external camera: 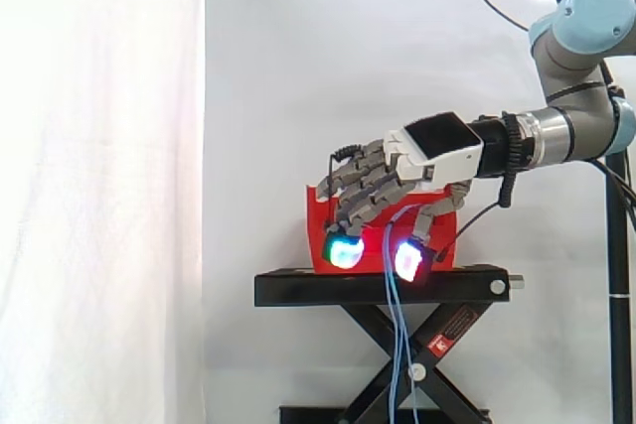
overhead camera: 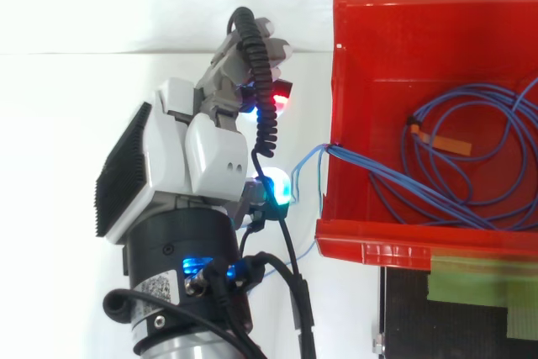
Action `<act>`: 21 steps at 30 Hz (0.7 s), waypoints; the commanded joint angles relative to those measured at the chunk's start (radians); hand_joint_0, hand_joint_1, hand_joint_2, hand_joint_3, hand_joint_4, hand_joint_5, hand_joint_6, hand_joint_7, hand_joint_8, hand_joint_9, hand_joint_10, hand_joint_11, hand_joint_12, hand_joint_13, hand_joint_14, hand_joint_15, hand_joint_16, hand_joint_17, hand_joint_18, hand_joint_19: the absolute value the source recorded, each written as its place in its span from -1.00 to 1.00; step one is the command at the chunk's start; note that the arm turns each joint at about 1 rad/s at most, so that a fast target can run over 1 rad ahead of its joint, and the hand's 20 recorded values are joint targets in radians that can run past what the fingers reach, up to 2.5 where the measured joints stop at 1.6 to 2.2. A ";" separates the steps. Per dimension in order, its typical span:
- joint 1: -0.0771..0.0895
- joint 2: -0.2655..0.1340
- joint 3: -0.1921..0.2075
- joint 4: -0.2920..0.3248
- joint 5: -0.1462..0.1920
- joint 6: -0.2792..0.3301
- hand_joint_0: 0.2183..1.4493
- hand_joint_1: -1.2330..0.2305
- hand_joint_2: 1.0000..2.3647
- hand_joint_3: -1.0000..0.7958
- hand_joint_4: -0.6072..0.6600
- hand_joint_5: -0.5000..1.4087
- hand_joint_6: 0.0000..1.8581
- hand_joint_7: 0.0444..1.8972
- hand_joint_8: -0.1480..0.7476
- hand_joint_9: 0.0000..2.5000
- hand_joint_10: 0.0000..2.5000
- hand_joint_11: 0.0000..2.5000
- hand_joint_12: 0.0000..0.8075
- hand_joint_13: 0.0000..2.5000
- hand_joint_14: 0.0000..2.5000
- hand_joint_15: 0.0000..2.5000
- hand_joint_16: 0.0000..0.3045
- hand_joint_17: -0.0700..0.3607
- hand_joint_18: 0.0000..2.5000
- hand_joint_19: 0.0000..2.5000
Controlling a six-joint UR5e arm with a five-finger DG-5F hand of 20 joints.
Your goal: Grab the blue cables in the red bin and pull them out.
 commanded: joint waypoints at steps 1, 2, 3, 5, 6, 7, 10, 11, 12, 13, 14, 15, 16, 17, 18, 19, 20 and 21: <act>-0.002 0.000 -0.002 0.007 0.000 0.000 -0.11 -0.71 -1.00 -1.00 0.31 0.29 -0.99 -0.25 -0.04 -0.46 -0.98 -0.46 -0.06 -0.64 -0.99 -0.69 -0.65 -0.11 -0.60 -0.48; -0.002 0.000 -0.002 0.007 0.000 0.000 -0.11 -0.71 -1.00 -1.00 0.31 0.29 -0.99 -0.25 -0.04 -0.46 -0.98 -0.46 -0.06 -0.64 -0.99 -0.69 -0.65 -0.11 -0.60 -0.48; -0.002 0.000 -0.002 0.007 0.000 0.000 -0.11 -0.71 -1.00 -1.00 0.30 0.29 -0.99 -0.25 -0.04 -0.46 -0.98 -0.46 -0.06 -0.64 -0.99 -0.69 -0.65 -0.11 -0.60 -0.48; -0.003 0.000 -0.002 0.008 0.000 0.000 -0.11 -0.71 -1.00 -1.00 0.31 0.29 -0.99 -0.25 -0.04 -0.46 -0.98 -0.46 -0.06 -0.64 -0.99 -0.69 -0.65 -0.11 -0.60 -0.48; -0.003 0.000 -0.002 0.008 0.000 0.000 -0.11 -0.71 -1.00 -1.00 0.32 0.30 -0.99 -0.25 -0.05 -0.46 -0.98 -0.45 -0.06 -0.64 -0.99 -0.68 -0.65 -0.11 -0.60 -0.48; -0.003 0.000 -0.002 0.008 0.000 0.000 -0.10 -0.71 -1.00 -1.00 0.31 0.30 -0.99 -0.24 -0.04 -0.46 -0.98 -0.46 -0.06 -0.64 -0.99 -0.69 -0.65 -0.11 -0.60 -0.48; -0.006 0.000 -0.002 0.008 0.000 0.002 -0.10 -0.71 -1.00 -1.00 0.32 0.31 -0.99 -0.24 -0.04 -0.45 -0.98 -0.46 -0.06 -0.64 -0.99 -0.69 -0.65 -0.11 -0.60 -0.48; -0.008 0.000 -0.002 0.008 0.000 0.002 -0.10 -0.71 -1.00 -1.00 0.32 0.31 -0.99 -0.24 -0.04 -0.45 -0.98 -0.46 -0.06 -0.64 -0.99 -0.69 -0.65 -0.11 -0.60 -0.48; -0.008 0.000 -0.002 0.008 0.000 0.002 -0.10 -0.71 -1.00 -1.00 0.31 0.32 -0.99 -0.23 -0.04 -0.45 -0.98 -0.46 -0.06 -0.64 -0.99 -0.69 -0.65 -0.11 -0.60 -0.48; -0.009 0.000 -0.002 0.008 0.000 0.002 -0.10 -0.71 -1.00 -1.00 0.33 0.32 -0.99 -0.23 -0.04 -0.45 -0.98 -0.46 -0.06 -0.64 -0.99 -0.69 -0.65 -0.11 -0.60 -0.48; -0.011 0.000 -0.002 0.008 0.000 0.002 -0.10 -0.71 -1.00 -1.00 0.32 0.32 -0.99 -0.23 -0.04 -0.45 -0.98 -0.46 -0.06 -0.64 -0.99 -0.69 -0.65 -0.11 -0.60 -0.48; -0.014 0.000 -0.002 0.011 0.000 0.002 -0.10 -0.71 -1.00 -1.00 0.31 0.32 -0.99 -0.23 -0.04 -0.45 -0.98 -0.46 -0.06 -0.64 -0.99 -0.68 -0.65 -0.11 -0.60 -0.48; -0.014 -0.002 -0.002 0.013 0.000 0.002 -0.10 -0.71 -1.00 -1.00 0.33 0.32 -0.99 -0.23 -0.04 -0.45 -0.98 -0.46 -0.06 -0.64 -0.99 -0.69 -0.65 -0.11 -0.60 -0.48; -0.016 -0.002 -0.003 0.013 0.000 0.002 -0.10 -0.71 -1.00 -1.00 0.31 0.32 -0.99 -0.23 -0.04 -0.45 -0.98 -0.46 -0.06 -0.64 -0.99 -0.68 -0.65 -0.11 -0.59 -0.48; -0.016 0.000 -0.003 0.013 0.000 0.002 -0.10 -0.71 -1.00 -1.00 0.32 0.32 -0.99 -0.24 -0.04 -0.45 -0.98 -0.46 -0.06 -0.64 -0.99 -0.68 -0.65 -0.11 -0.59 -0.48; -0.017 0.000 -0.003 0.010 -0.002 0.002 -0.10 -0.71 -1.00 -1.00 0.34 0.32 -0.99 -0.23 -0.04 -0.45 -0.98 -0.46 -0.06 -0.64 -0.99 -0.69 -0.65 -0.11 -0.59 -0.48; -0.020 0.000 -0.002 0.008 -0.005 0.002 -0.10 -0.71 -1.00 -1.00 0.33 0.32 -0.99 -0.23 -0.04 -0.45 -0.98 -0.45 -0.06 -0.64 -0.99 -0.68 -0.65 -0.11 -0.60 -0.48; -0.022 0.000 -0.003 0.004 -0.007 0.002 -0.10 -0.71 -1.00 -1.00 0.33 0.32 -0.99 -0.23 -0.04 -0.45 -0.98 -0.46 -0.06 -0.64 -0.99 -0.68 -0.65 -0.11 -0.60 -0.48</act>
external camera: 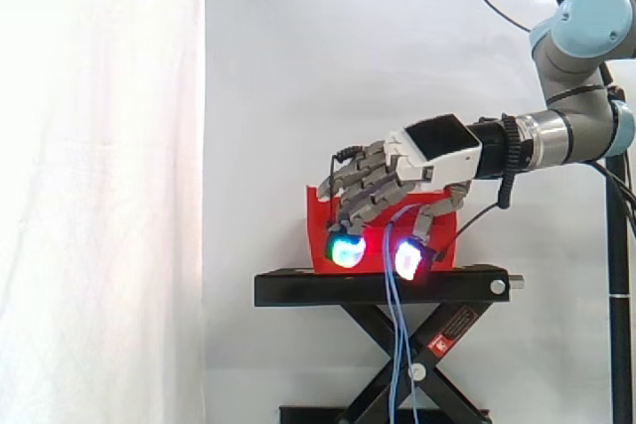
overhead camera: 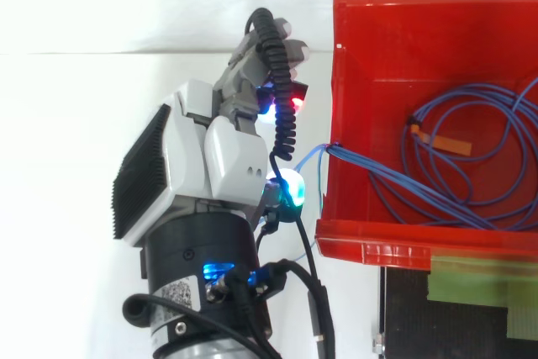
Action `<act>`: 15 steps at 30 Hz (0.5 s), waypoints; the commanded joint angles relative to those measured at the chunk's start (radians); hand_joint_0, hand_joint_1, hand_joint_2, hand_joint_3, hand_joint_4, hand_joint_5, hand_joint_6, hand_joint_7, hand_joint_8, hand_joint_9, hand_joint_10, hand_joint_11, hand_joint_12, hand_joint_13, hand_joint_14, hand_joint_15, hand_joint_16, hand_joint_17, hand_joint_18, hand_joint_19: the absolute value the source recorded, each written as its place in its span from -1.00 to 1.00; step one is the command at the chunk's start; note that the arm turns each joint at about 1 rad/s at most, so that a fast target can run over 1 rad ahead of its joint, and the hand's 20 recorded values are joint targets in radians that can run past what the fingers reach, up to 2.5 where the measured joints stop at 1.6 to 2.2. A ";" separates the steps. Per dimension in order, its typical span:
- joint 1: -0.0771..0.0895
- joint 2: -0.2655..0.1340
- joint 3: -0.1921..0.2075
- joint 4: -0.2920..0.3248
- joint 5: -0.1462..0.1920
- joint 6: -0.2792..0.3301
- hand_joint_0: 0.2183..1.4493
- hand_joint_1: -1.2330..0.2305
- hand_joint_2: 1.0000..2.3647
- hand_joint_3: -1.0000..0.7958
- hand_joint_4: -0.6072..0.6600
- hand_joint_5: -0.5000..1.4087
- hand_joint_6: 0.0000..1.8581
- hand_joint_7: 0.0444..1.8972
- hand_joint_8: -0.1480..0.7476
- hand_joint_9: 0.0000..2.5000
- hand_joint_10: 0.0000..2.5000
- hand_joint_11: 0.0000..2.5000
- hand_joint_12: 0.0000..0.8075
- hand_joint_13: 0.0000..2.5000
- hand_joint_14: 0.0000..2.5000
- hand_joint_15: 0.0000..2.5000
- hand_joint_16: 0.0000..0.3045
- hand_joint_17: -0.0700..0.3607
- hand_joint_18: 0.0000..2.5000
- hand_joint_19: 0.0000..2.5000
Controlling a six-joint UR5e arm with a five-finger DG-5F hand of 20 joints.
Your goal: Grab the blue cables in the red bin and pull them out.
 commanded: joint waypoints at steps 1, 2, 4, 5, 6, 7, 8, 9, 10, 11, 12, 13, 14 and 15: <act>-0.006 0.000 -0.001 -0.014 -0.009 0.000 -0.10 -0.71 -1.00 -1.00 0.34 0.32 -0.99 -0.23 -0.04 -0.45 -0.98 -0.46 -0.06 -0.64 -0.99 -0.68 -0.65 -0.11 -0.60 -0.48; -0.006 0.000 -0.001 -0.014 -0.010 0.000 -0.10 -0.71 -1.00 -1.00 0.33 0.33 -0.99 -0.23 -0.04 -0.45 -0.98 -0.46 -0.06 -0.64 -0.99 -0.69 -0.65 -0.12 -0.59 -0.48; -0.006 0.000 -0.002 -0.011 -0.010 0.000 -0.10 -0.71 -1.00 -1.00 0.32 0.33 -0.99 -0.23 -0.04 -0.45 -0.98 -0.46 -0.06 -0.63 -0.99 -0.68 -0.65 -0.12 -0.59 -0.47; -0.006 0.000 -0.013 -0.006 -0.010 -0.002 -0.10 -0.71 -1.00 -1.00 0.33 0.33 -0.99 -0.23 -0.04 -0.45 -0.98 -0.45 -0.06 -0.63 -0.99 -0.68 -0.65 -0.12 -0.59 -0.48; -0.006 0.000 -0.017 -0.003 -0.010 -0.002 -0.10 -0.71 -1.00 -1.00 0.34 0.33 -0.99 -0.22 -0.04 -0.45 -0.98 -0.46 -0.06 -0.63 -0.99 -0.69 -0.65 -0.12 -0.59 -0.47; -0.006 0.000 -0.019 0.002 -0.010 -0.002 -0.10 -0.71 -1.00 -1.00 0.33 0.33 -0.99 -0.22 -0.04 -0.44 -0.98 -0.46 -0.06 -0.63 -0.99 -0.68 -0.65 -0.12 -0.59 -0.48; -0.006 0.000 -0.025 0.012 -0.010 -0.002 -0.10 -0.71 -1.00 -1.00 0.34 0.34 -0.99 -0.22 -0.04 -0.44 -0.98 -0.46 -0.06 -0.63 -0.99 -0.69 -0.65 -0.12 -0.59 -0.48; -0.008 0.000 -0.028 0.019 -0.010 -0.002 -0.10 -0.71 -1.00 -1.00 0.33 0.34 -0.99 -0.22 -0.04 -0.44 -0.98 -0.46 -0.06 -0.63 -0.99 -0.69 -0.65 -0.11 -0.59 -0.48; -0.008 0.000 -0.033 0.028 -0.012 -0.002 -0.10 -0.71 -1.00 -1.00 0.34 0.34 -0.99 -0.22 -0.04 -0.44 -0.98 -0.46 -0.06 -0.63 -0.99 -0.69 -0.65 -0.12 -0.59 -0.48; -0.008 0.000 -0.039 0.035 -0.013 -0.002 -0.10 -0.71 -1.00 -1.00 0.34 0.34 -0.99 -0.23 -0.04 -0.44 -0.98 -0.46 -0.06 -0.63 -0.99 -0.68 -0.65 -0.12 -0.59 -0.47; -0.008 0.000 -0.050 0.048 -0.013 -0.002 -0.10 -0.71 -1.00 -1.00 0.33 0.34 -0.99 -0.23 -0.04 -0.44 -0.98 -0.45 -0.06 -0.63 -0.99 -0.69 -0.65 -0.11 -0.59 -0.48; -0.008 0.000 -0.050 0.048 -0.013 -0.002 -0.10 -0.71 -1.00 -1.00 0.34 0.34 -0.99 -0.23 -0.04 -0.44 -0.98 -0.45 -0.06 -0.63 -0.99 -0.68 -0.65 -0.12 -0.59 -0.47; -0.010 -0.001 -0.054 0.060 -0.013 -0.002 -0.10 -0.71 -1.00 -1.00 0.34 0.34 -0.99 -0.23 -0.04 -0.44 -0.98 -0.46 -0.06 -0.63 -0.99 -0.68 -0.65 -0.12 -0.59 -0.48; -0.010 0.000 -0.054 0.063 -0.013 -0.002 -0.10 -0.71 -1.00 -1.00 0.35 0.34 -0.99 -0.23 -0.04 -0.44 -0.98 -0.46 -0.06 -0.63 -0.99 -0.69 -0.65 -0.12 -0.59 -0.48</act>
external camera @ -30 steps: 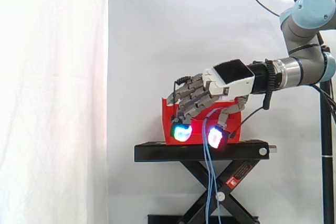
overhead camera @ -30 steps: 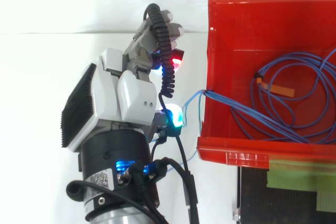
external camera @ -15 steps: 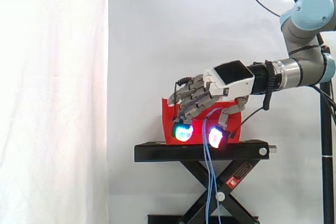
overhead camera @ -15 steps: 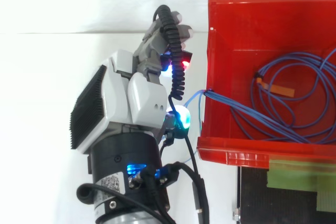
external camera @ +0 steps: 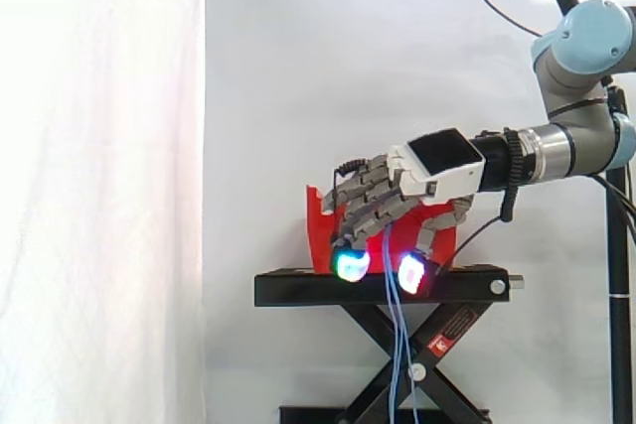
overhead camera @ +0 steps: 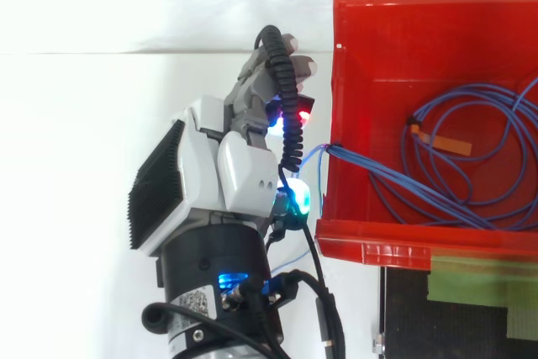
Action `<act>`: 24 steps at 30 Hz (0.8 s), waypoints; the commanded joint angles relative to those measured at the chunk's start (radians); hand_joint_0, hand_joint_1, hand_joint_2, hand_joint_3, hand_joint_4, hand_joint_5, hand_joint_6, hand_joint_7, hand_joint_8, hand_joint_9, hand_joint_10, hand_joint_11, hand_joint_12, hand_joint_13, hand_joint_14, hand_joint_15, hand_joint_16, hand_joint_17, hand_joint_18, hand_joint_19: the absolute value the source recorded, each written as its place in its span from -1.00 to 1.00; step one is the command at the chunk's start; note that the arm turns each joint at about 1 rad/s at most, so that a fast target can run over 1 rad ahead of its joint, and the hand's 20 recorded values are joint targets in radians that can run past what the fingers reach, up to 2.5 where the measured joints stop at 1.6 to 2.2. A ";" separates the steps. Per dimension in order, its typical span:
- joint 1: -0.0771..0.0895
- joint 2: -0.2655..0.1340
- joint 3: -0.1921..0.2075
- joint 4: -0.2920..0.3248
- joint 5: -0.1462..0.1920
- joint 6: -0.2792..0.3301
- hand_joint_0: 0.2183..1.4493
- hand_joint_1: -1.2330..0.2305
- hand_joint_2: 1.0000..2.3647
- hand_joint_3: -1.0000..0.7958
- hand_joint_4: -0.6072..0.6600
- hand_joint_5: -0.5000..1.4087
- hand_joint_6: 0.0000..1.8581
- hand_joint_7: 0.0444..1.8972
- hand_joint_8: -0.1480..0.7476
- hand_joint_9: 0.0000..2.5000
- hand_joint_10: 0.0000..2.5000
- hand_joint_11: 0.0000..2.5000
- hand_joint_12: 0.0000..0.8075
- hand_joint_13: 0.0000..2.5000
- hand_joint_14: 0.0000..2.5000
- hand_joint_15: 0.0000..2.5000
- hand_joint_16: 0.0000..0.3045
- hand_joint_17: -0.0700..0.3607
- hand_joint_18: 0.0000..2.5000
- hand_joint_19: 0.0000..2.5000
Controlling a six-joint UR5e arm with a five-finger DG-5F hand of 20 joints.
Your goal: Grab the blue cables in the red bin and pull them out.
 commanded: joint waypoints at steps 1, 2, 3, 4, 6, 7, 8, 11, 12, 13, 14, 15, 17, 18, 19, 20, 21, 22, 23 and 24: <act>-0.001 0.000 -0.009 0.019 -0.001 0.000 -0.10 -0.71 -1.00 -1.00 0.33 0.34 -0.99 -0.23 -0.04 -0.44 -0.98 -0.46 -0.06 -0.63 -0.99 -0.68 -0.65 -0.11 -0.59 -0.47; -0.001 0.000 -0.009 0.021 -0.001 0.000 -0.10 -0.71 -1.00 -1.00 0.34 0.34 -0.99 -0.22 -0.04 -0.44 -0.98 -0.46 -0.06 -0.63 -0.99 -0.68 -0.65 -0.11 -0.58 -0.47; -0.001 0.000 -0.009 0.021 -0.001 0.000 -0.10 -0.71 -1.00 -1.00 0.34 0.34 -0.99 -0.23 -0.04 -0.43 -0.98 -0.45 -0.06 -0.62 -0.99 -0.68 -0.65 -0.11 -0.58 -0.48; -0.001 0.000 -0.008 0.022 -0.001 0.000 -0.10 -0.71 -1.00 -1.00 0.34 0.34 -0.99 -0.23 -0.04 -0.43 -0.98 -0.46 -0.06 -0.62 -0.99 -0.68 -0.65 -0.11 -0.58 -0.48; -0.001 0.000 -0.003 0.021 -0.001 0.000 -0.10 -0.71 -1.00 -1.00 0.35 0.35 -0.99 -0.22 -0.04 -0.43 -0.98 -0.45 -0.06 -0.62 -0.99 -0.69 -0.65 -0.11 -0.58 -0.47; -0.003 0.000 0.000 0.019 -0.001 0.000 -0.09 -0.71 -1.00 -1.00 0.36 0.35 -0.99 -0.23 -0.04 -0.43 -0.98 -0.45 -0.06 -0.62 -0.99 -0.69 -0.65 -0.12 -0.58 -0.47; -0.003 0.000 0.000 0.019 -0.001 0.000 -0.09 -0.71 -1.00 -1.00 0.35 0.35 -0.99 -0.23 -0.04 -0.43 -0.98 -0.46 -0.06 -0.62 -0.99 -0.68 -0.65 -0.12 -0.58 -0.48; -0.004 0.000 0.000 0.022 -0.002 0.000 -0.10 -0.71 -1.00 -1.00 0.35 0.37 -0.99 -0.23 -0.04 -0.41 -0.98 -0.46 -0.07 -0.61 -0.99 -0.68 -0.65 -0.12 -0.58 -0.47; -0.004 0.000 0.000 0.022 -0.002 -0.002 -0.09 -0.71 -1.00 -1.00 0.34 0.38 -0.99 -0.22 -0.03 -0.40 -0.98 -0.46 -0.07 -0.61 -0.99 -0.68 -0.65 -0.12 -0.58 -0.47; -0.004 0.000 0.000 0.022 -0.002 -0.002 -0.09 -0.71 -1.00 -1.00 0.34 0.38 -0.99 -0.23 -0.04 -0.40 -0.98 -0.46 -0.07 -0.60 -0.99 -0.68 -0.65 -0.12 -0.57 -0.47; -0.004 0.000 -0.001 0.021 -0.004 -0.002 -0.09 -0.71 -1.00 -1.00 0.34 0.38 -0.99 -0.23 -0.04 -0.40 -0.98 -0.46 -0.07 -0.60 -0.99 -0.68 -0.65 -0.12 -0.58 -0.47; -0.006 0.000 0.000 0.021 -0.004 -0.003 -0.09 -0.71 -1.00 -1.00 0.34 0.38 -0.99 -0.22 -0.03 -0.39 -0.98 -0.45 -0.07 -0.60 -0.99 -0.68 -0.65 -0.12 -0.57 -0.47; -0.007 0.000 0.000 0.019 -0.004 -0.006 -0.09 -0.71 -1.00 -1.00 0.33 0.40 -0.99 -0.23 -0.04 -0.39 -0.98 -0.46 -0.07 -0.60 -0.99 -0.68 -0.65 -0.12 -0.57 -0.48; -0.009 0.000 0.000 0.021 -0.004 -0.008 -0.09 -0.71 -1.00 -1.00 0.34 0.40 -0.99 -0.22 -0.03 -0.39 -0.98 -0.46 -0.07 -0.60 -0.99 -0.68 -0.65 -0.12 -0.57 -0.47; -0.009 0.000 0.000 0.021 -0.004 -0.009 -0.09 -0.71 -1.00 -1.00 0.35 0.40 -0.99 -0.23 -0.03 -0.39 -0.98 -0.45 -0.07 -0.60 -0.99 -0.68 -0.65 -0.12 -0.57 -0.47; -0.010 0.000 0.000 0.019 -0.004 -0.011 -0.09 -0.71 -1.00 -1.00 0.35 0.40 -0.99 -0.22 -0.03 -0.38 -0.98 -0.46 -0.07 -0.60 -0.99 -0.68 -0.65 -0.12 -0.57 -0.47; -0.010 0.000 0.000 0.019 -0.004 -0.012 -0.09 -0.71 -1.00 -1.00 0.35 0.40 -0.99 -0.23 -0.03 -0.38 -0.98 -0.46 -0.07 -0.60 -0.99 -0.68 -0.65 -0.12 -0.57 -0.47; -0.010 0.002 0.000 0.019 -0.004 -0.014 -0.09 -0.71 -1.00 -1.00 0.34 0.41 -0.99 -0.23 -0.03 -0.38 -0.98 -0.46 -0.08 -0.60 -0.99 -0.68 -0.65 -0.12 -0.57 -0.47; -0.012 0.000 0.002 0.018 -0.004 -0.014 -0.09 -0.71 -1.00 -1.00 0.34 0.41 -0.99 -0.23 -0.03 -0.38 -0.98 -0.46 -0.08 -0.60 -0.99 -0.68 -0.65 -0.12 -0.57 -0.47; -0.012 0.002 0.002 0.018 -0.004 -0.014 -0.09 -0.70 -1.00 -1.00 0.36 0.41 -0.99 -0.22 -0.03 -0.38 -0.98 -0.46 -0.07 -0.60 -0.99 -0.68 -0.65 -0.12 -0.57 -0.47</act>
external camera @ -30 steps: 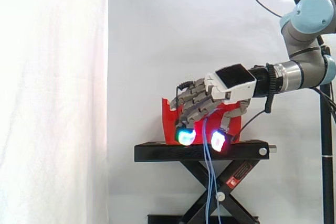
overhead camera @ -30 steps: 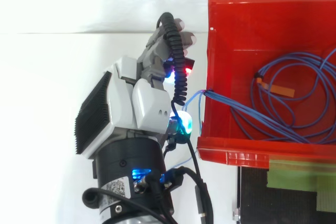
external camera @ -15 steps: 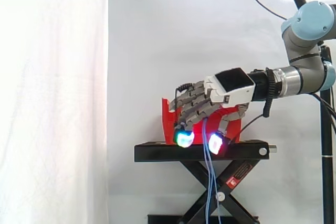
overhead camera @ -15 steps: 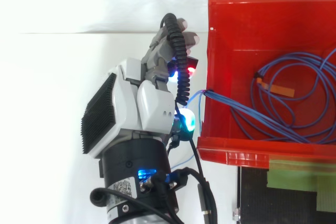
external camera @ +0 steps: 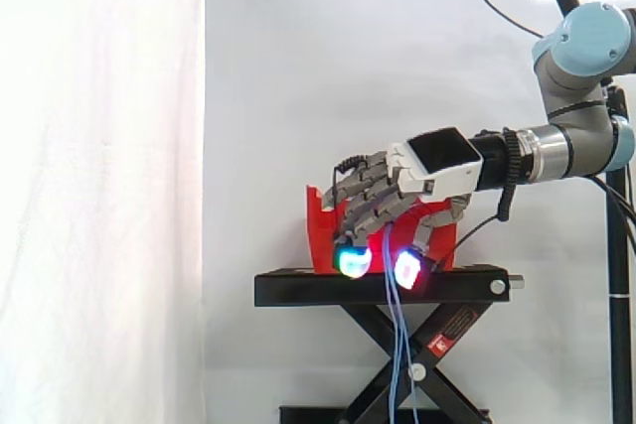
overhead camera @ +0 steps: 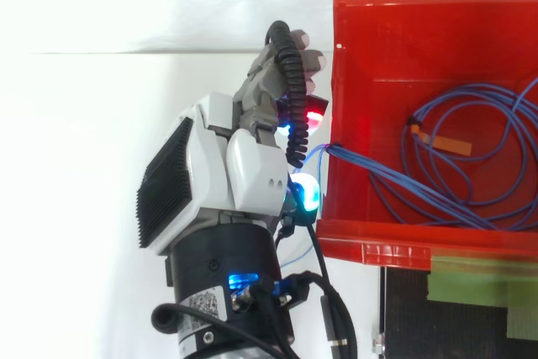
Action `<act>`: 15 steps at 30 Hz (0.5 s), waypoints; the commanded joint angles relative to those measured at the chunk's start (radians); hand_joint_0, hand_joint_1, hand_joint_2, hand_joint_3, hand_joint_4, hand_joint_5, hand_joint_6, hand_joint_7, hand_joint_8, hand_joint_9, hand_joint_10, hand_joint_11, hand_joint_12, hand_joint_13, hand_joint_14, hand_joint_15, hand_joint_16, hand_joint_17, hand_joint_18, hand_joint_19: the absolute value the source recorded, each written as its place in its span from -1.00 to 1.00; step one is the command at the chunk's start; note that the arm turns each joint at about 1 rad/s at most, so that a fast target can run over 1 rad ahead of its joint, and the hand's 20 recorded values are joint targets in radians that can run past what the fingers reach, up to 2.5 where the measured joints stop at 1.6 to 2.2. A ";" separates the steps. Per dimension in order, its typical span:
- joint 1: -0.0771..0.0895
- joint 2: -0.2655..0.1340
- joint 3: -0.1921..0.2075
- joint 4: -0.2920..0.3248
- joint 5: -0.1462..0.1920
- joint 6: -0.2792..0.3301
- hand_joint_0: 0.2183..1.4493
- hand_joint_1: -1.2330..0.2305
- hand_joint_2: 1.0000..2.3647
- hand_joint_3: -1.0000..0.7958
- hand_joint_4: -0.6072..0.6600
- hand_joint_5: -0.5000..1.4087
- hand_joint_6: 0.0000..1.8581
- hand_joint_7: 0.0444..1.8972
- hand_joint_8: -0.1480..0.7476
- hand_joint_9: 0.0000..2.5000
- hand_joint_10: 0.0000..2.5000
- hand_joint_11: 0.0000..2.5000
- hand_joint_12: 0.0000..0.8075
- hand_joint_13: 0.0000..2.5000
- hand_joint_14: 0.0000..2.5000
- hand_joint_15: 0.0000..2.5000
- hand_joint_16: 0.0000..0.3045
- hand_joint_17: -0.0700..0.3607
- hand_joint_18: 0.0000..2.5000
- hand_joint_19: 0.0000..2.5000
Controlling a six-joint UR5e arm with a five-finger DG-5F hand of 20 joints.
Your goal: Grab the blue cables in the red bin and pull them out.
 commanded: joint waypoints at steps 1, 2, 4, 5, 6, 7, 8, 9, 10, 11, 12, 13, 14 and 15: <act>-0.002 0.000 -0.001 -0.002 0.000 -0.004 -0.09 -0.70 -1.00 -1.00 0.35 0.41 -0.99 -0.23 -0.03 -0.38 -0.98 -0.46 -0.07 -0.60 -0.99 -0.68 -0.65 -0.12 -0.57 -0.47; -0.002 0.000 0.001 -0.002 -0.002 -0.004 -0.09 -0.70 -1.00 -1.00 0.35 0.41 -0.99 -0.23 -0.03 -0.37 -0.98 -0.46 -0.07 -0.60 -0.99 -0.68 -0.65 -0.12 -0.57 -0.47; -0.002 0.001 0.004 -0.003 0.000 -0.008 -0.09 -0.69 -1.00 -1.00 0.35 0.41 -0.99 -0.22 -0.03 -0.37 -0.98 -0.45 -0.07 -0.59 -0.99 -0.68 -0.65 -0.12 -0.57 -0.47; -0.002 0.001 0.009 -0.005 0.000 -0.012 -0.10 -0.69 -1.00 -1.00 0.36 0.42 -0.99 -0.23 -0.03 -0.37 -0.98 -0.46 -0.07 -0.59 -0.99 -0.68 -0.65 -0.12 -0.57 -0.47; -0.002 0.001 0.018 -0.009 0.000 -0.012 -0.09 -0.68 -1.00 -1.00 0.35 0.42 -0.99 -0.22 -0.02 -0.37 -0.98 -0.45 -0.07 -0.59 -0.99 -0.68 -0.65 -0.12 -0.57 -0.47; -0.002 0.000 0.022 -0.012 0.000 -0.012 -0.09 -0.68 -1.00 -1.00 0.36 0.42 -0.99 -0.22 -0.03 -0.37 -0.98 -0.46 -0.07 -0.59 -0.99 -0.68 -0.65 -0.12 -0.57 -0.47; -0.002 0.000 0.025 -0.015 0.000 -0.012 -0.09 -0.67 -1.00 -1.00 0.36 0.42 -0.99 -0.22 -0.03 -0.37 -0.98 -0.46 -0.07 -0.59 -0.99 -0.68 -0.65 -0.12 -0.57 -0.47; 0.000 0.000 0.027 -0.017 0.000 -0.012 -0.09 -0.67 -1.00 -1.00 0.36 0.42 -0.99 -0.22 -0.03 -0.37 -0.98 -0.45 -0.07 -0.59 -0.99 -0.68 -0.65 -0.12 -0.57 -0.47; 0.001 0.000 0.029 -0.018 0.000 -0.012 -0.09 -0.66 -1.00 -1.00 0.36 0.42 -0.99 -0.22 -0.03 -0.37 -0.98 -0.46 -0.07 -0.59 -0.99 -0.68 -0.65 -0.12 -0.57 -0.47; 0.001 0.000 0.029 -0.018 0.000 -0.012 -0.09 -0.66 -1.00 -1.00 0.36 0.42 -0.99 -0.22 -0.04 -0.37 -0.98 -0.46 -0.07 -0.59 -0.99 -0.68 -0.65 -0.12 -0.57 -0.47; 0.001 0.001 0.027 -0.020 0.000 -0.012 -0.09 -0.66 -1.00 -1.00 0.34 0.42 -0.99 -0.22 -0.03 -0.37 -0.98 -0.46 -0.07 -0.59 -0.99 -0.68 -0.65 -0.12 -0.57 -0.47; 0.001 0.001 0.027 -0.020 0.000 -0.012 -0.09 -0.66 -1.00 -1.00 0.36 0.42 -0.99 -0.23 -0.02 -0.36 -0.98 -0.46 -0.07 -0.59 -0.99 -0.68 -0.65 -0.12 -0.57 -0.47; 0.003 0.001 0.027 -0.018 0.000 -0.012 -0.09 -0.66 -1.00 -1.00 0.36 0.42 -0.99 -0.23 -0.02 -0.36 -0.98 -0.45 -0.07 -0.59 -0.99 -0.68 -0.65 -0.12 -0.57 -0.47; 0.003 0.001 0.027 -0.018 0.000 -0.012 -0.09 -0.66 -1.00 -1.00 0.36 0.42 -0.99 -0.22 -0.02 -0.36 -0.98 -0.46 -0.07 -0.59 -0.99 -0.68 -0.65 -0.12 -0.57 -0.47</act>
